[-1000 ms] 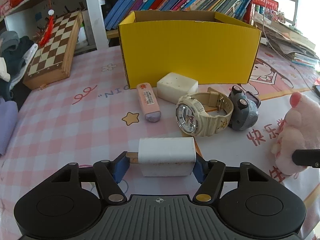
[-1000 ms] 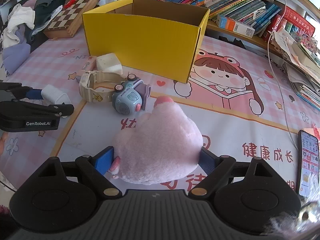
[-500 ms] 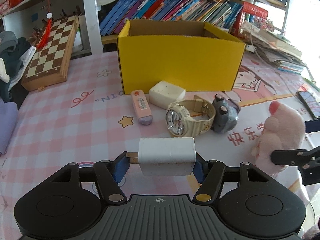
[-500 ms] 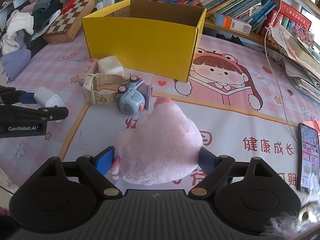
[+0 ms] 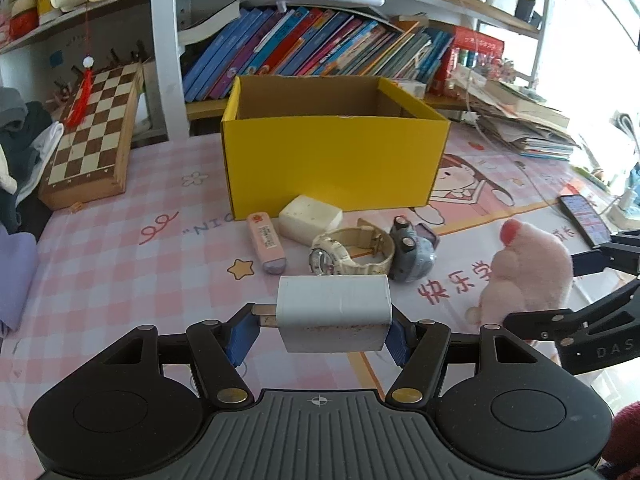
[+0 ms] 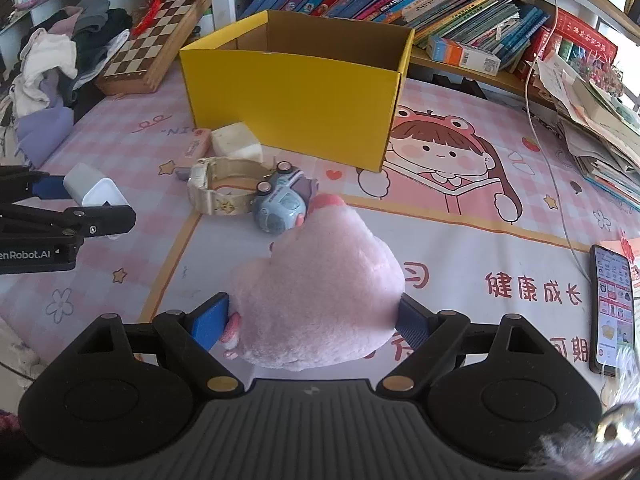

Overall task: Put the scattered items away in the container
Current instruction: 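Carry the plush and charger into the yellow box and open both grippers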

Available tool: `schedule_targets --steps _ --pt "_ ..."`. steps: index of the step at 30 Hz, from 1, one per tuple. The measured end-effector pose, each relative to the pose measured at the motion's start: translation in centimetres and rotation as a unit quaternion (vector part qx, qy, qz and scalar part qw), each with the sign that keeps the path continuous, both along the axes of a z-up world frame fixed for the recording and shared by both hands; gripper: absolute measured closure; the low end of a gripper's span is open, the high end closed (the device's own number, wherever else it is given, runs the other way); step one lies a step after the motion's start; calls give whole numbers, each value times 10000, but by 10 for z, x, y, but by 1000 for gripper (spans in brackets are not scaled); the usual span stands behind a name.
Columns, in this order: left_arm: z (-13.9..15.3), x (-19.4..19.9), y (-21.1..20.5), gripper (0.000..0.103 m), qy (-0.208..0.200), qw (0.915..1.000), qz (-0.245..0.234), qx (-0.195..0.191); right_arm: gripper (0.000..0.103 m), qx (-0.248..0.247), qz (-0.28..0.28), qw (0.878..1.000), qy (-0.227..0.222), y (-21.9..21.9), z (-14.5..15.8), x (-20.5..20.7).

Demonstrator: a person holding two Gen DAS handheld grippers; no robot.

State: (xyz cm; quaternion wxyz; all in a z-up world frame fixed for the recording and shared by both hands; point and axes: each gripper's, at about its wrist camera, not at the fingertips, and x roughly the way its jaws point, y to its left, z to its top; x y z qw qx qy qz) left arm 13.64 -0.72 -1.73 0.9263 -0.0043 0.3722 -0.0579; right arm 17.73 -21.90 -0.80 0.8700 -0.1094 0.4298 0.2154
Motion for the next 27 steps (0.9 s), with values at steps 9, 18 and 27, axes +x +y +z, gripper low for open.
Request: schedule_targets --steps 9,18,27 --pt "14 -9 6 39 -117 9998 -109 -129 17 18 53 9999 -94 6 12 -8" --pt "34 -6 13 39 -288 9989 -274 -257 17 -20 182 9992 -357 13 32 -6" --pt "62 8 17 39 -668 9972 -334 -92 17 -45 326 9968 -728 18 56 8"
